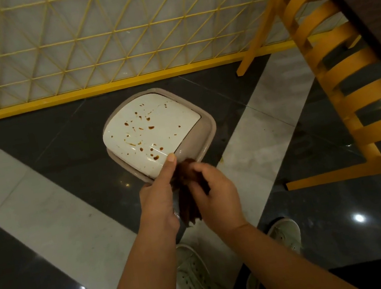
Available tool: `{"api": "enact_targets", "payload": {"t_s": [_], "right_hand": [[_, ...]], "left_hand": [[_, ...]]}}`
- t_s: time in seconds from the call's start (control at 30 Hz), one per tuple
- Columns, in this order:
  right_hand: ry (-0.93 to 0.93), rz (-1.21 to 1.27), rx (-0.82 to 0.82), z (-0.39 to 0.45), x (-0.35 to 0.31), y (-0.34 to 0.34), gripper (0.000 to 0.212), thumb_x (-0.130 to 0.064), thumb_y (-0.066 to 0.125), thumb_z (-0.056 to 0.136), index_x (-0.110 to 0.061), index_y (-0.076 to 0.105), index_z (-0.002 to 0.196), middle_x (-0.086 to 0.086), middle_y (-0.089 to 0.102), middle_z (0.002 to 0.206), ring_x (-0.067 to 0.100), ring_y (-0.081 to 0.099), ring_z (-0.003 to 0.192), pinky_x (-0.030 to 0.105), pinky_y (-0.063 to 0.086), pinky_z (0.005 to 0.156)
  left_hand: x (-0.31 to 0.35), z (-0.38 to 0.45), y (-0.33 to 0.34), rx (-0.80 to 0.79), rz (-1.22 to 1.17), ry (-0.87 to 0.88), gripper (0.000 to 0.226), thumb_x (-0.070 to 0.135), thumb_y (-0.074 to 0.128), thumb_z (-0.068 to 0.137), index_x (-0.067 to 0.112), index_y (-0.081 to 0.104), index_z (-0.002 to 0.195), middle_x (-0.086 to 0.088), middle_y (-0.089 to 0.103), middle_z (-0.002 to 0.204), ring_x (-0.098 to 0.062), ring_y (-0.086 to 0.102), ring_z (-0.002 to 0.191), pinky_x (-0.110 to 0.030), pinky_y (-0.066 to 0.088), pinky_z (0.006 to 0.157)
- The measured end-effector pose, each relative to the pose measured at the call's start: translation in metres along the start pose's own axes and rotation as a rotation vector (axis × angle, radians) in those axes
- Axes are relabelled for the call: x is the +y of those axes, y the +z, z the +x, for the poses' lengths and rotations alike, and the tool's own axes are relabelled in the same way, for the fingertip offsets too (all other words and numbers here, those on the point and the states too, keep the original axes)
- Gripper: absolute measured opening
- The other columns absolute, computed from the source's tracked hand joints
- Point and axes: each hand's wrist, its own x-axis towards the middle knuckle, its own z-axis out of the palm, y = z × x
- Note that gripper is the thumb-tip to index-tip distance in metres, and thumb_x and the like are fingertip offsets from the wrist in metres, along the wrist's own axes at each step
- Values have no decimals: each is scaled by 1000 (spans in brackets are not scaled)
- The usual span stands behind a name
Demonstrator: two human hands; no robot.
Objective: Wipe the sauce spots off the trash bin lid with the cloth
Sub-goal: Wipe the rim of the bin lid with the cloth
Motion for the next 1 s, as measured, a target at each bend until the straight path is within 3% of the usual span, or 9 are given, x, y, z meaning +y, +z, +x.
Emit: {"api": "enact_targets", "payload": {"t_s": [0.13,0.23,0.3,0.37,0.47,0.6,0.8,0.9,1.0], "right_hand": [[124,15,171,23,19,-18,27,-20,55,91,-29,60,116,-13,62,112,1,57,103,30,50,93],[64,37,145,26,2,-12,27,-20,54,90,-28,60,116,-11,61,113,1,55,105,24,48,94],[0,4,29,9,-6,1,27,-16,57,89,-26,61,113,-9,62,112,0,56,101,19,47,91],[-11,-43,-60,-5,4,4,27,-15,59,89,-28,62,112,-10,63,109,0,57,97,22,50,89],[150,-31,61,14,24,-6,26,-20,56,91,-31,61,114,-12,61,111,1,56,101,31,51,92],[201,53,234,48,6,-11,29,-25,55,92,-29,59,120,-13,61,112,0,56,100,25,49,92],[144,-239,-145,6,20,-3,29,-23,53,94,-30,58,122,-8,61,116,8,58,101,16,43,88],[200,-166,-60,2,22,0,29,-23,54,94,-31,59,121,-11,61,113,5,58,96,12,42,85],[228,-109,3,8,17,-2,28,-24,53,94,-32,59,120,-12,61,110,1,55,91,12,42,81]], "left_hand": [[-1,-3,3,-8,9,50,116,53,89,32,21,48,136,-7,61,127,-28,57,117,-49,44,102],[2,-2,4,-6,16,5,84,43,84,60,18,50,133,-8,63,121,-23,61,103,-39,52,80],[3,-2,4,5,-4,-34,62,39,77,75,17,52,126,-3,63,105,-17,57,84,-34,45,63],[3,-2,4,4,-5,-6,61,40,78,73,17,50,122,1,61,98,-14,55,82,-34,44,74],[0,1,3,-14,4,51,103,50,86,43,18,49,133,-5,64,118,-23,61,107,-43,45,101],[1,2,5,-7,-20,84,119,51,87,30,20,46,137,-7,62,125,-26,59,114,-47,46,101],[-2,7,9,26,-22,35,95,45,82,50,21,48,135,-7,61,122,-28,58,116,-50,43,104],[-10,2,12,47,-25,31,83,46,80,62,19,48,134,-6,62,121,-26,58,114,-45,47,100],[-16,-4,13,-21,-45,-56,66,50,71,75,18,50,129,-11,64,122,-27,61,109,-51,45,98]]}}
